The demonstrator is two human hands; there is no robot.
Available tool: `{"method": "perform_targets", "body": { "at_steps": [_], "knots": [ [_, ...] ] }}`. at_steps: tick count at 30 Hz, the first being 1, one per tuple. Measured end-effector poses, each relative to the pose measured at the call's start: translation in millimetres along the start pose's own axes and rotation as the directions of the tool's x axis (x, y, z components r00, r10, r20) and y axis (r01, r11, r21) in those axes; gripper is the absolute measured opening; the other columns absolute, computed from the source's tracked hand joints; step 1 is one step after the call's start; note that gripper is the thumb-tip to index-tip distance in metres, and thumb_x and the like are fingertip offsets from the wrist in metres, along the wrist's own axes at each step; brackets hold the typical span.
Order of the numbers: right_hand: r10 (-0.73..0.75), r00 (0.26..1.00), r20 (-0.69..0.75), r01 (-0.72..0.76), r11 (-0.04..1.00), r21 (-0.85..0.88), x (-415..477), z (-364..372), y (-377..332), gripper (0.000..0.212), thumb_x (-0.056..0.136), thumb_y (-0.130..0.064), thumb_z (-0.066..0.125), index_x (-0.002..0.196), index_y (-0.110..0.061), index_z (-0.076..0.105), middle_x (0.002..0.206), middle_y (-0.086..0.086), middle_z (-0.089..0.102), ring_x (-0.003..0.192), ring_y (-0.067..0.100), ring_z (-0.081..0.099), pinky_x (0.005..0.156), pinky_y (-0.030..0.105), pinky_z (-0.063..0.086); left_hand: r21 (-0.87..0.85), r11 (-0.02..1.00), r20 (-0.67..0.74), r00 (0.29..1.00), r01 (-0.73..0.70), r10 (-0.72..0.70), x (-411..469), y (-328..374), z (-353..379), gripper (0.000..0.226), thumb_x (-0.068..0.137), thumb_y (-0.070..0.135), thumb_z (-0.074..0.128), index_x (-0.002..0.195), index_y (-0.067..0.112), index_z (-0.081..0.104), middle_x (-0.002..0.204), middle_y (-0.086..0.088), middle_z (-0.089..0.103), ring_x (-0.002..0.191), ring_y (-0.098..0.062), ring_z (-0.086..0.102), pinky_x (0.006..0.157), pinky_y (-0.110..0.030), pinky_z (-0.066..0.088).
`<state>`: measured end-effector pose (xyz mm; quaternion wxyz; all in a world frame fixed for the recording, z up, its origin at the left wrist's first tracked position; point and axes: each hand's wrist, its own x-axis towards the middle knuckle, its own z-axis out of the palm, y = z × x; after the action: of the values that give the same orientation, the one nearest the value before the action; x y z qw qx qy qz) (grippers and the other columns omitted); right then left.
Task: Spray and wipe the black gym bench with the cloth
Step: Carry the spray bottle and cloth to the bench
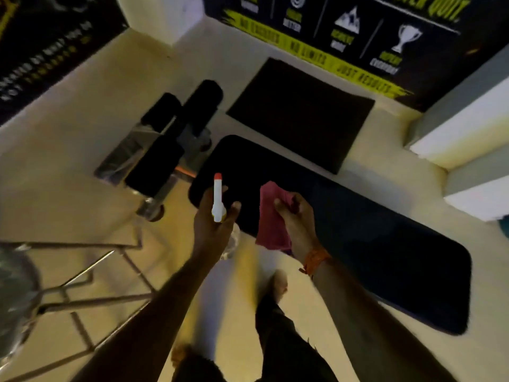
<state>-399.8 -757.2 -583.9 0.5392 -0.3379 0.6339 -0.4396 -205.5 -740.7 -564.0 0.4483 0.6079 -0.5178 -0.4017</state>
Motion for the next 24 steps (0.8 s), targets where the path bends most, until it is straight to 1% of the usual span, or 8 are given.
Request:
{"method": "perform_targets", "body": {
  "at_steps": [3, 6, 9, 12, 14, 17, 21, 24],
  "knots": [
    [0.025, 0.999, -0.038, -0.026, 0.999, -0.029, 36.9, -52.1, 18.6, 0.015, 0.101, -0.01, 0.065, 0.116, -0.008, 0.068, 0.114, 0.015, 0.073, 0.098, 0.019, 0.068, 0.082, 0.034, 0.056, -0.008, 1.0, 0.066, 0.998, 0.013, -0.012, 18.9, -2.3, 73.8, 0.064, 0.096, 0.029, 0.071, 0.125, 0.076, 0.038, 0.107, 0.044, 0.059, 0.097, 0.019, 0.059, 0.08, -0.006, 0.047],
    [0.052, 0.99, -0.13, -0.062, 0.996, -0.069, 68.7, -99.2, 46.4, 0.008, 0.102, -0.012, 0.063, 0.108, -0.014, 0.068, 0.106, 0.013, 0.073, 0.091, 0.019, 0.067, 0.078, 0.037, 0.055, 0.007, 1.0, 0.145, 0.989, 0.015, -0.016, 33.7, -14.7, 139.3, 0.056, 0.094, 0.027, 0.074, 0.129, 0.056, 0.041, 0.109, 0.034, 0.057, 0.102, 0.022, 0.055, 0.084, -0.002, 0.042],
    [0.084, 0.972, -0.221, -0.104, 0.991, -0.08, 93.1, -141.8, 81.1, 0.009, 0.104, -0.013, 0.059, 0.109, -0.017, 0.066, 0.108, 0.018, 0.071, 0.089, 0.02, 0.065, 0.076, 0.039, 0.055, 0.028, 1.0, 0.215, 0.977, 0.002, -0.008, 49.9, -34.9, 193.6, 0.049, 0.093, 0.034, 0.072, 0.136, 0.029, 0.048, 0.094, 0.028, 0.054, 0.087, 0.024, 0.055, 0.076, 0.0, 0.043],
    [0.055, 0.946, -0.319, -0.116, 0.978, -0.176, 103.7, -180.5, 113.7, 0.024, 0.105, -0.015, 0.056, 0.102, -0.037, 0.064, 0.096, -0.008, 0.07, 0.078, -0.001, 0.062, 0.066, 0.016, 0.052, 0.048, 0.999, 0.29, 0.957, -0.021, 0.006, 61.9, -55.5, 235.4, 0.054, 0.093, 0.038, 0.073, 0.138, 0.018, 0.051, 0.097, 0.027, 0.055, 0.093, 0.022, 0.055, 0.078, -0.001, 0.042],
    [0.027, 0.934, -0.356, -0.125, 0.959, -0.254, 112.5, -201.4, 135.2, 0.026, 0.105, -0.015, 0.054, 0.096, -0.038, 0.061, 0.089, -0.016, 0.065, 0.074, -0.002, 0.059, 0.062, 0.01, 0.046, 0.05, 0.996, 0.32, 0.946, -0.068, 0.048, 67.1, -67.8, 258.8, 0.057, 0.091, 0.047, 0.07, 0.137, 0.019, 0.051, 0.1, 0.027, 0.055, 0.096, 0.02, 0.055, 0.08, -0.001, 0.041],
    [0.006, 0.948, -0.318, -0.11, 0.945, -0.309, 136.6, -216.4, 166.3, 0.016, 0.106, -0.015, 0.051, 0.104, -0.029, 0.06, 0.088, -0.017, 0.065, 0.075, -0.004, 0.059, 0.065, 0.014, 0.046, 0.056, 0.992, 0.337, 0.938, -0.11, 0.085, 70.3, -91.6, 290.7, 0.054, 0.093, 0.05, 0.068, 0.136, 0.022, 0.052, 0.104, 0.033, 0.058, 0.1, 0.017, 0.056, 0.082, -0.001, 0.04],
    [0.033, 0.96, -0.279, -0.088, 0.978, -0.188, 176.9, -222.7, 201.5, 0.013, 0.103, -0.021, 0.055, 0.111, -0.029, 0.06, 0.096, -0.015, 0.069, 0.081, -0.009, 0.061, 0.073, 0.013, 0.05, 0.085, 0.987, 0.339, 0.936, -0.134, 0.098, 70.6, -128.3, 321.8, 0.046, 0.095, 0.037, 0.068, 0.136, 0.033, 0.048, 0.107, 0.041, 0.055, 0.102, 0.019, 0.055, 0.084, -0.003, 0.042],
    [0.031, 0.944, -0.328, -0.11, 0.968, -0.224, 201.0, -238.4, 230.8, 0.042, 0.096, -0.011, 0.061, 0.132, -0.03, 0.057, 0.116, -0.008, 0.069, 0.097, -0.001, 0.064, 0.08, 0.013, 0.049, 0.096, 0.979, 0.318, 0.937, -0.181, 0.142, 69.1, -149.1, 335.4, 0.052, 0.096, 0.027, 0.068, 0.137, 0.046, 0.042, 0.107, 0.038, 0.055, 0.097, 0.021, 0.054, 0.082, -0.001, 0.041]
  ]
}}
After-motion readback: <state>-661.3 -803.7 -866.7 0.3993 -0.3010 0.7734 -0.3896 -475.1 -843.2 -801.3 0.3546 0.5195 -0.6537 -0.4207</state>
